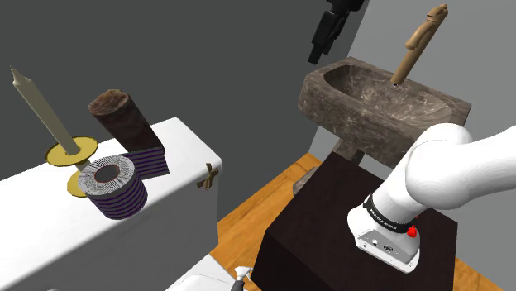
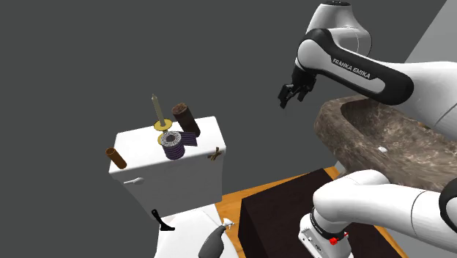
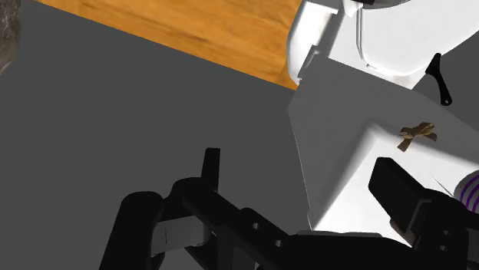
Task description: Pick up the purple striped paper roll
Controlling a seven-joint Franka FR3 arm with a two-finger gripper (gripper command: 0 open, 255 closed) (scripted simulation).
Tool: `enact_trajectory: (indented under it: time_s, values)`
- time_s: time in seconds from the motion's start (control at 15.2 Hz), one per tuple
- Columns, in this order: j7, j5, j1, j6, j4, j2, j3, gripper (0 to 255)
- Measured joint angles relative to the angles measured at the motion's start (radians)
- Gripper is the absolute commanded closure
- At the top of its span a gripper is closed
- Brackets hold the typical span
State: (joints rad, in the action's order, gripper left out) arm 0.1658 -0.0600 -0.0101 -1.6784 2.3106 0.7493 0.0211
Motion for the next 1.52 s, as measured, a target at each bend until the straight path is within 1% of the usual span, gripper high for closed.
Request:
enact_trajectory:
  time_s: [0.07, 0.2, 0.53, 0.92, 0.99, 1.25, 1.52]
  values:
    - [0.000, 0.000, 0.000, 0.000, 0.000, 0.000, 0.000, 0]
    - [-0.019, -0.010, 0.010, -0.016, 0.002, -0.016, 0.023, 0]
    - [-0.101, -0.047, 0.046, -0.066, -0.025, -0.097, 0.121, 0]
    - [-0.206, -0.069, 0.081, -0.126, -0.097, -0.234, 0.241, 0]
    - [-0.227, -0.067, 0.084, -0.128, -0.133, -0.273, 0.263, 0]
    - [-0.293, -0.058, 0.101, -0.163, -0.181, -0.362, 0.334, 0]
    - [-0.378, -0.026, 0.116, -0.186, -0.272, -0.487, 0.413, 0]
